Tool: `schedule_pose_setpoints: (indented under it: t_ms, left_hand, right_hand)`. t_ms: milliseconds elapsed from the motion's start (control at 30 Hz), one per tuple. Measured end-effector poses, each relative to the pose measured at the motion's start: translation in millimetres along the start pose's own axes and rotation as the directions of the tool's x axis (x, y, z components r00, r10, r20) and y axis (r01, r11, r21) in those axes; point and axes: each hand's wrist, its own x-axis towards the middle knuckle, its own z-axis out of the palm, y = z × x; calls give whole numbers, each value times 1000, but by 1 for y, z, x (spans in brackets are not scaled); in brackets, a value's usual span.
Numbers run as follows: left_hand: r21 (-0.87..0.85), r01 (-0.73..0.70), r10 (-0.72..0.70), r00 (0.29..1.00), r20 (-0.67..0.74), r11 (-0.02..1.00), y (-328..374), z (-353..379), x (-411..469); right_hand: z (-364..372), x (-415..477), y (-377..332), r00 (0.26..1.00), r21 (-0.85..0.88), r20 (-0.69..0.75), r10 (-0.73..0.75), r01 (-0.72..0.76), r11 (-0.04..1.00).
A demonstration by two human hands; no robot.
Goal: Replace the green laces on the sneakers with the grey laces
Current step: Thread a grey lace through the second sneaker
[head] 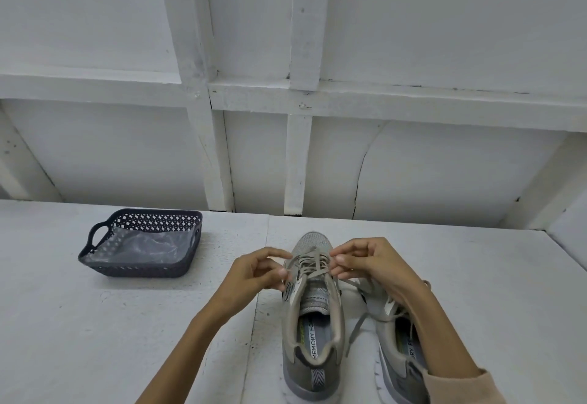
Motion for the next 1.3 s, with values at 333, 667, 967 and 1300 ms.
schedule_pose_setpoints:
  t_ms: [333, 667, 967, 1300]
  left_hand:
    - [308, -67, 86, 995, -50, 949, 0, 9, 0]
    - [498, -114, 145, 989, -23, 860, 11, 14, -3]
    - [496, -109, 154, 987, -51, 862, 10, 19, -4]
    - [413, -76, 127, 987, -99, 908, 8, 21, -7]
  right_hand:
    - [-6, -1, 4, 999, -182, -34, -7, 1, 983]
    - [-4, -5, 3, 999, -221, 43, 13, -3, 975]
    - [-5, -4, 4, 998, -207, 57, 6, 6, 978]
    - [-6, -5, 4, 998, -201, 68, 3, 11, 980]
